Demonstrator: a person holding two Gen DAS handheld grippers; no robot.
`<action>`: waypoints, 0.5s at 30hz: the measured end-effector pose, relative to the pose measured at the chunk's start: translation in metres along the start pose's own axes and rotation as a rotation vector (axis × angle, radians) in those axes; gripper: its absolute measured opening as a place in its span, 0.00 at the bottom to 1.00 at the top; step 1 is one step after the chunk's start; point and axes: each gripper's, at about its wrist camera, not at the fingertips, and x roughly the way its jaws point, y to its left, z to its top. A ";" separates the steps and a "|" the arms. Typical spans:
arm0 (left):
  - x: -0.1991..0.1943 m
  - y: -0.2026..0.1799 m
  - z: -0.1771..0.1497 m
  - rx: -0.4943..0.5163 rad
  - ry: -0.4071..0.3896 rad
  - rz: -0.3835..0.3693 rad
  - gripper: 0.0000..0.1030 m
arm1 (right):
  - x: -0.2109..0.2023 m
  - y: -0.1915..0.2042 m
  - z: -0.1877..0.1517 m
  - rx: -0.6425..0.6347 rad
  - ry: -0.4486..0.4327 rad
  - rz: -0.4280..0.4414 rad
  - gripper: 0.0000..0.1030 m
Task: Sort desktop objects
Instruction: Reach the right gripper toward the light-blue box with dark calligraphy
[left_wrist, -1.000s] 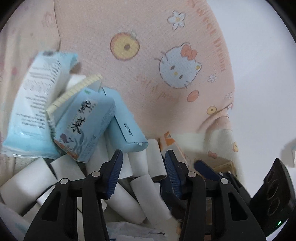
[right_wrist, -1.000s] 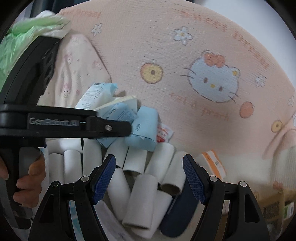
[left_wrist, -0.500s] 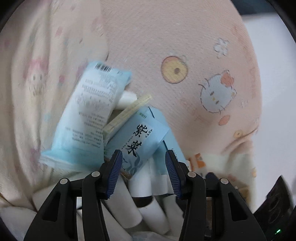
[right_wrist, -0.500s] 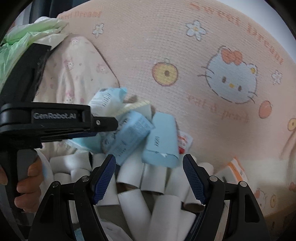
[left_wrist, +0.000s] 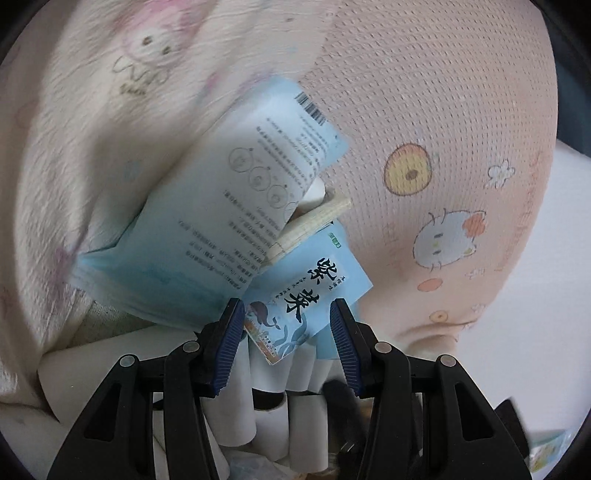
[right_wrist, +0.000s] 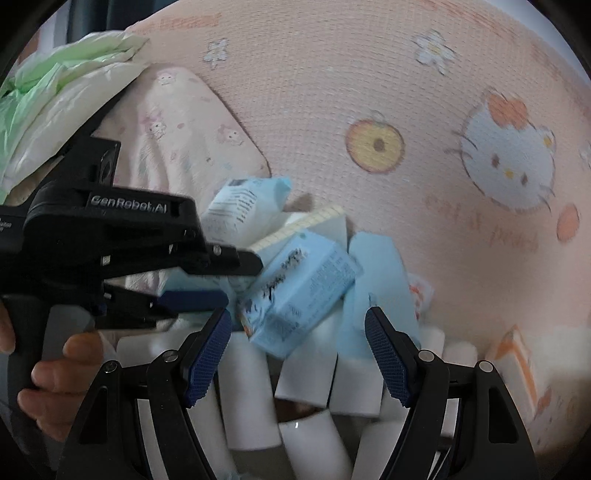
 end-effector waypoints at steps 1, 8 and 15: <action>0.001 -0.001 0.000 0.005 0.006 0.008 0.51 | 0.002 0.001 0.007 -0.025 -0.006 -0.014 0.71; 0.003 0.008 0.001 -0.030 0.055 0.000 0.50 | 0.024 -0.006 0.038 -0.267 0.096 0.053 0.72; 0.012 0.003 -0.005 -0.033 0.052 0.057 0.51 | 0.040 -0.022 0.059 -0.341 0.147 0.134 0.72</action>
